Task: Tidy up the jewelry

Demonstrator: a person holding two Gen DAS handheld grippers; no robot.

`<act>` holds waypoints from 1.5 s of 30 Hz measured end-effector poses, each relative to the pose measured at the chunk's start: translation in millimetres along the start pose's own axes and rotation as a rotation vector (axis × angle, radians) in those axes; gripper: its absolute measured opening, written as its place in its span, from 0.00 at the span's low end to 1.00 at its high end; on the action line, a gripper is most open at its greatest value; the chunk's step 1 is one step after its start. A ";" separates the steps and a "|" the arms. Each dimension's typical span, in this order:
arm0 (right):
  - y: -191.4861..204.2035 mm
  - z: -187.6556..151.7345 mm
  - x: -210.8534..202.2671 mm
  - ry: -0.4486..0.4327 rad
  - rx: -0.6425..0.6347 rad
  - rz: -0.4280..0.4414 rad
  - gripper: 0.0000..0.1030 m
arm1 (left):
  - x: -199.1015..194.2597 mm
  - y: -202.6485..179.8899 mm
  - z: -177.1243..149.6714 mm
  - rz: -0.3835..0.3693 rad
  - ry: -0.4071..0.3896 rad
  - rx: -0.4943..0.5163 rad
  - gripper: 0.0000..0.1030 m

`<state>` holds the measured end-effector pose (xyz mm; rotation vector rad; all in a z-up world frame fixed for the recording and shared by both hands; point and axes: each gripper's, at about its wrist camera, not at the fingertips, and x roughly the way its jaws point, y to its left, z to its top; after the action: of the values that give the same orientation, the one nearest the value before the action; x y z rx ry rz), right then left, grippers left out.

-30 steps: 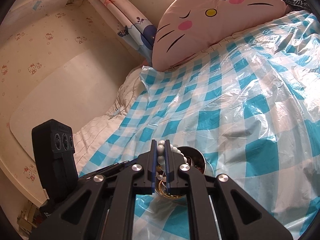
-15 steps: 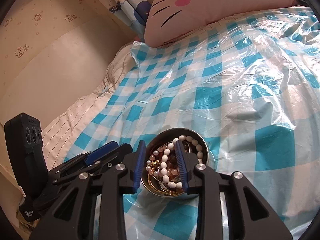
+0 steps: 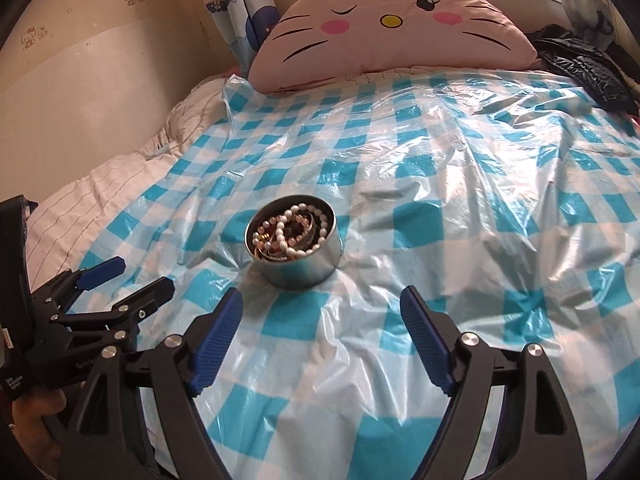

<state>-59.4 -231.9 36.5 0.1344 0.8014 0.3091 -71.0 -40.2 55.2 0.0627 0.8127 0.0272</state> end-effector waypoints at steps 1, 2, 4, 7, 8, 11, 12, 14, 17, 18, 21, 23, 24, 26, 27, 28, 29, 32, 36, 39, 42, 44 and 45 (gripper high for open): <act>-1.1 -6.7 -6.9 -0.006 -0.001 -0.019 0.77 | -5.7 0.2 -7.9 -0.001 0.005 -0.003 0.88; -2.1 -13.1 -12.5 -0.007 0.000 -0.035 0.77 | -11.1 0.4 -15.2 -0.003 0.008 -0.007 0.89; -5.7 -20.0 -26.1 -0.031 0.019 -0.049 0.77 | -19.2 -1.1 -27.4 -0.010 0.014 -0.015 0.91; -4.4 -26.3 -37.8 -0.068 0.021 -0.102 0.81 | -30.7 -4.7 -39.5 -0.012 0.011 -0.015 0.93; -2.8 -28.1 -39.1 -0.072 0.017 -0.115 0.81 | -34.5 -6.7 -41.7 -0.012 0.003 -0.010 0.93; 0.7 -31.7 -46.6 -0.107 0.009 -0.150 0.85 | -43.3 -8.9 -49.1 -0.017 -0.022 -0.005 0.93; 1.3 -32.0 -48.4 -0.115 0.009 -0.160 0.88 | -43.3 -10.5 -49.3 -0.005 -0.023 -0.003 0.93; 1.0 -32.4 -49.3 -0.119 0.011 -0.174 0.91 | -42.3 -13.4 -49.1 0.014 -0.018 0.007 0.93; 1.3 -34.1 -51.2 -0.119 0.014 -0.173 0.91 | -45.6 -11.5 -47.8 0.017 -0.034 0.000 0.93; 1.5 -35.4 -52.0 -0.117 0.016 -0.171 0.91 | -47.2 -10.8 -47.5 0.012 -0.041 -0.003 0.93; 5.1 -40.6 -56.3 -0.121 0.009 -0.170 0.91 | -48.1 -7.3 -47.4 0.000 -0.040 -0.018 0.93; 7.7 -41.1 -56.5 -0.123 -0.001 -0.176 0.92 | -46.8 -6.2 -47.1 -0.004 -0.038 -0.026 0.93; 8.4 -41.1 -55.6 -0.120 -0.004 -0.175 0.92 | -46.6 -6.1 -47.0 -0.003 -0.038 -0.028 0.93; 7.3 -40.5 -54.4 -0.114 0.002 -0.171 0.92 | -46.6 -6.7 -47.1 0.004 -0.040 -0.030 0.93; 5.7 -40.7 -54.4 -0.115 0.009 -0.167 0.92 | -46.8 -7.1 -47.2 0.010 -0.041 -0.029 0.93; 4.3 -40.7 -54.6 -0.116 0.017 -0.164 0.92 | -46.9 -7.5 -47.2 0.015 -0.042 -0.028 0.93; 2.8 -40.7 -55.1 -0.118 0.025 -0.159 0.92 | -47.0 -7.7 -47.3 0.015 -0.043 -0.028 0.93; -0.5 -40.6 -55.5 -0.117 0.041 -0.154 0.92 | -47.4 -8.0 -47.4 0.018 -0.042 -0.027 0.93; -0.3 -40.1 -55.8 -0.120 0.034 -0.158 0.92 | -47.2 -7.7 -46.9 0.015 -0.041 -0.028 0.93; 0.7 -39.9 -56.2 -0.123 0.029 -0.163 0.92 | -44.7 -7.7 -44.9 0.003 -0.023 -0.028 0.93; 1.1 -40.0 -56.2 -0.122 0.030 -0.162 0.92 | -42.3 -5.7 -41.1 -0.015 -0.015 -0.025 0.93; 1.4 -39.9 -56.1 -0.123 0.028 -0.164 0.92 | -41.8 -3.4 -40.9 -0.011 -0.019 -0.035 0.93; 2.0 -39.9 -56.0 -0.123 0.026 -0.166 0.92 | -41.6 -2.7 -40.8 -0.008 -0.021 -0.040 0.93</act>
<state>-125.3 -247.9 47.7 0.1097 0.6900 0.1322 -129.2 -43.1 57.2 0.0223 0.7910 0.0349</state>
